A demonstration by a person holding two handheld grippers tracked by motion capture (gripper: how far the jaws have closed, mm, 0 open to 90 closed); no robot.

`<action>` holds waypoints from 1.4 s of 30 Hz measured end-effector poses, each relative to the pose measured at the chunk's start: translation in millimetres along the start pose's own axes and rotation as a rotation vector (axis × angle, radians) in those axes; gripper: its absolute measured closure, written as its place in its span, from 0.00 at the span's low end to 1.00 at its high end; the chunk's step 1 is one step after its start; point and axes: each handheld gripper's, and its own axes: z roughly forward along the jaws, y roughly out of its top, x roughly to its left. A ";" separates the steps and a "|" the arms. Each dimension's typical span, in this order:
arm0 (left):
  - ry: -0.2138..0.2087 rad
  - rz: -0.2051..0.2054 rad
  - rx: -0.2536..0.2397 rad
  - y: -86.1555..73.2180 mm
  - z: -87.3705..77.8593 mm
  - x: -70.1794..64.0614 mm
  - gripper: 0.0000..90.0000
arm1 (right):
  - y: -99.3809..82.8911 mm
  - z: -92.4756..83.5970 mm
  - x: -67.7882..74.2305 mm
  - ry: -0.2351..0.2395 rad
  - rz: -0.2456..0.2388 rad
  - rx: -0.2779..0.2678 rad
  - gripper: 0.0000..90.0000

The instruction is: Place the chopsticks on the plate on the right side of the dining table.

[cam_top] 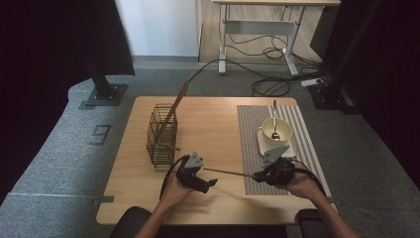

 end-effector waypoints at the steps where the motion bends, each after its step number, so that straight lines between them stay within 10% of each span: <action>1: 0.004 -0.007 0.000 -0.7 -0.1 0.9 0.00 | -1.2 -1.4 -0.9 -0.004 0.005 -0.003 0.92; 42: -0.001 0.061 0.230 -15.2 37.7 -14.9 0.00 | -71.4 -24.3 -72.2 -0.313 0.369 -0.001 0.92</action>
